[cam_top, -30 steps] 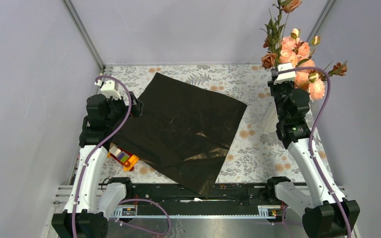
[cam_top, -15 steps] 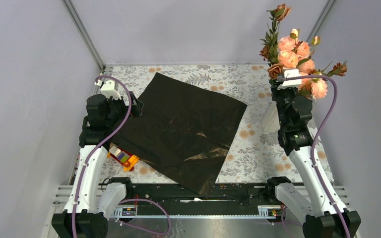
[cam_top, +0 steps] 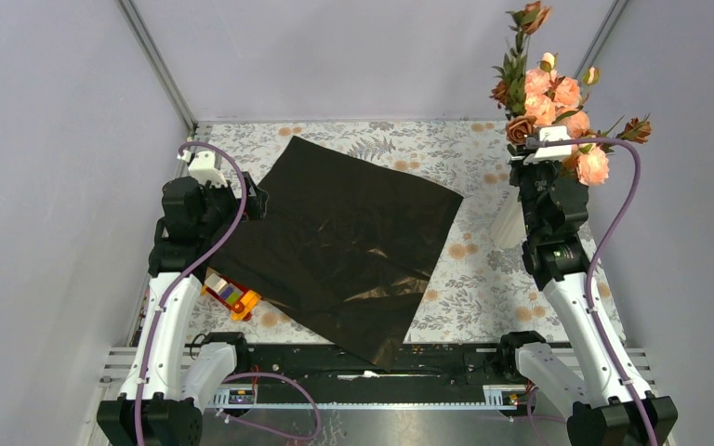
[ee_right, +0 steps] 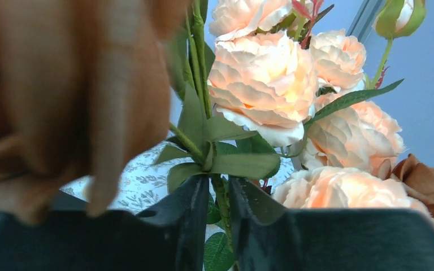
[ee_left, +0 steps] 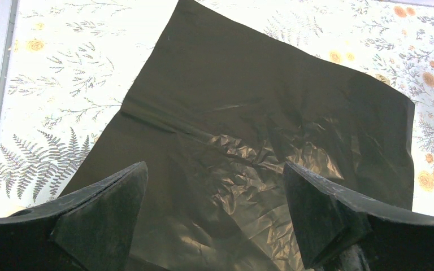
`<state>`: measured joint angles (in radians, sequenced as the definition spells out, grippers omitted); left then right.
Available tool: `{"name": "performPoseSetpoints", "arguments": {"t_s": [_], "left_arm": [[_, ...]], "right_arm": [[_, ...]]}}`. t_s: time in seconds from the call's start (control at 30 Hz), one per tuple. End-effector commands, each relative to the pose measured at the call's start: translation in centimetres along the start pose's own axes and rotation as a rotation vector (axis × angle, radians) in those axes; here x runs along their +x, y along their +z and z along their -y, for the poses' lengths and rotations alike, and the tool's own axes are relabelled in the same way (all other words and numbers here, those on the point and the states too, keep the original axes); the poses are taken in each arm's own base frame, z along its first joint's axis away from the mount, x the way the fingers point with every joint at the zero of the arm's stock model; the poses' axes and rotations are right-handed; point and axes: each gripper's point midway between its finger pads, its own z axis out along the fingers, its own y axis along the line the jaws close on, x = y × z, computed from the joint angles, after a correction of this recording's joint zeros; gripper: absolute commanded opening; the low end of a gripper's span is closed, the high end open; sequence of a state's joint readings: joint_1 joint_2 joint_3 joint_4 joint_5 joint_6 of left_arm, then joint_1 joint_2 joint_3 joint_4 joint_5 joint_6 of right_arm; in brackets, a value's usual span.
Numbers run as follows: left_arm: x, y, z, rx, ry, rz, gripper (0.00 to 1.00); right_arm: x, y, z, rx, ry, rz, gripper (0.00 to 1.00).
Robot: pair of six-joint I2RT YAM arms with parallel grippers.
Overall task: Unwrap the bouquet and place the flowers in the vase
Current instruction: Insert the fake flower into the vase.
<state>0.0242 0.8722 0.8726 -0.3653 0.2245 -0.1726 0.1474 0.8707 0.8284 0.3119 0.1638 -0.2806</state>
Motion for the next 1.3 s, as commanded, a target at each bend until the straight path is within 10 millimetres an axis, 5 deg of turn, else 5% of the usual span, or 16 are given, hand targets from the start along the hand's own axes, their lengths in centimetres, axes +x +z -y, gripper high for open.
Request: {"name": "performPoseSetpoints", "arguments": {"t_s": [0.0,0.2,0.53,0.7,1.0,1.27], "left_arm": [[-0.6,-0.1,0.2,0.015,0.018,0.035,0.99],[-0.6,-0.1,0.4,0.026,0.017,0.033,0.99],[-0.4,0.0,0.7,0.037,0.017,0.029,0.99],[-0.4,0.0,0.8,0.042,0.019,0.028,0.99],[-0.4,-0.1,1.1,0.05,0.023,0.028,0.99],[-0.4,-0.1,1.1,0.049,0.024,0.028,0.99]], "right_arm": [[-2.3,0.2,1.4,0.058,0.032,0.037,0.17],[0.5,-0.3,1.8,0.092,-0.012,-0.022,0.03],[4.1,-0.7,2.4,0.148,-0.051,-0.111,0.02],[2.9,-1.1,2.2,0.13,-0.013,-0.083,0.08],[0.6,-1.7,1.2,0.057,0.052,-0.033,0.38],[-1.9,-1.5,0.3,-0.003,0.092,0.028,0.49]]}}
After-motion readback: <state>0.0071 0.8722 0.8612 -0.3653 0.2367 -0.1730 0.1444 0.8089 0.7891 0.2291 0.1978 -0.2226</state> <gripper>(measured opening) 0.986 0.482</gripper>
